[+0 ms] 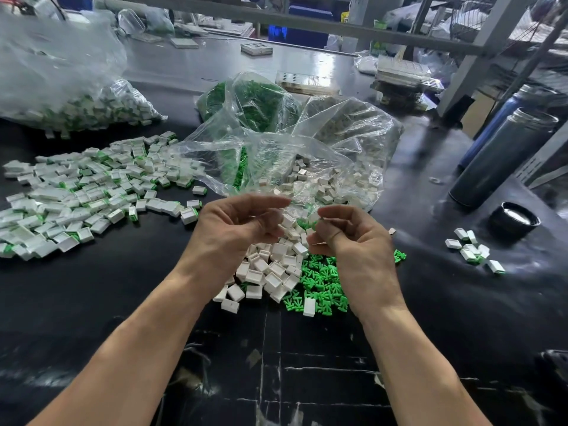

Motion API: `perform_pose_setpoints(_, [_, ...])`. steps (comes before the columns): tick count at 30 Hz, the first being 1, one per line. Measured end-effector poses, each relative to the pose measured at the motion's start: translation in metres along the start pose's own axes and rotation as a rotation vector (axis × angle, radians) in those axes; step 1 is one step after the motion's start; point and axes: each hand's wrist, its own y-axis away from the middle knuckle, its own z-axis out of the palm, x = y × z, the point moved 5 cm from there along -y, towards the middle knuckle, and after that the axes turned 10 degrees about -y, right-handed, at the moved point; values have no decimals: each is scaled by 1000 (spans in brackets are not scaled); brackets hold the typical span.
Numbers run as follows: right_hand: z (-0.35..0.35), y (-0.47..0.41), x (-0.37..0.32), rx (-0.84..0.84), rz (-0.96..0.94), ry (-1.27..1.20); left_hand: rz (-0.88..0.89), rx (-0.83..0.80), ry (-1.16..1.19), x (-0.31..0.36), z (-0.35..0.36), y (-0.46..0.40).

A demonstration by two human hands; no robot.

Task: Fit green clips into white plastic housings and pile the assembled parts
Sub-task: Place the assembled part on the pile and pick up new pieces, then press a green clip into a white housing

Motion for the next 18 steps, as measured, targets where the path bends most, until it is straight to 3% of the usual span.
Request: perform_pose_setpoints(18, [11, 5, -3, -132, -52, -35, -149, 70, 279, -10, 9, 0])
